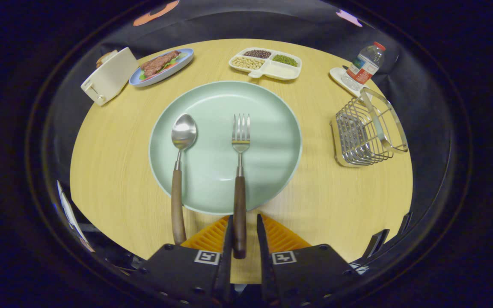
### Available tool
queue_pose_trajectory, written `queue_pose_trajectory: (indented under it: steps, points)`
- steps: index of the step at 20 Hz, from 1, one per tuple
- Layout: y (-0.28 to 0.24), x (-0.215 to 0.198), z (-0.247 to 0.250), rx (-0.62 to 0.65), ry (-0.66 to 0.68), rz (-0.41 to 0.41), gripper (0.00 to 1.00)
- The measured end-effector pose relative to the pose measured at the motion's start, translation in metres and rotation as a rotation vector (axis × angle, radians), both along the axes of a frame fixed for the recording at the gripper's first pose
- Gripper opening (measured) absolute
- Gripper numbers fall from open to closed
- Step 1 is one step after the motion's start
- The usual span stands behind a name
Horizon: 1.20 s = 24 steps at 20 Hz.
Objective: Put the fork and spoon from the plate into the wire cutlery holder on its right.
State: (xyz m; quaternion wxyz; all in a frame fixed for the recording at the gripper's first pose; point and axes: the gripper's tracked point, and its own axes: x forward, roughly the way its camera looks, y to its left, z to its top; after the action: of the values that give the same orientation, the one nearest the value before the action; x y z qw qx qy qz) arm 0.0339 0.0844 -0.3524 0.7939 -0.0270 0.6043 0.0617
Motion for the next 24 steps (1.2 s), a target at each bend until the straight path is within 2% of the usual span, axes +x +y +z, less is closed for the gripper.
queue_pose_trajectory:
  steps: [2, 4, 5, 7, 8, 16, 20, 24]
  points:
    - [-0.001, 0.001, 0.001, 0.005, -0.009, -0.004, 0.13]
    - [-0.002, 0.001, 0.003, 0.013, -0.022, -0.004, 0.15]
    - [-0.004, 0.001, 0.006, 0.022, -0.017, -0.007, 0.08]
    - [-0.003, 0.002, 0.007, 0.049, -0.020, -0.014, 0.08]
    - [-0.005, 0.001, 0.009, 0.056, -0.029, -0.021, 0.02]
    - [-0.023, -0.004, 0.042, 0.069, -0.078, -0.037, 0.02]
    - [-0.031, -0.002, 0.068, 0.063, -0.142, -0.005, 0.02]
    - [-0.043, -0.001, 0.092, 0.063, -0.199, -0.019, 0.02]
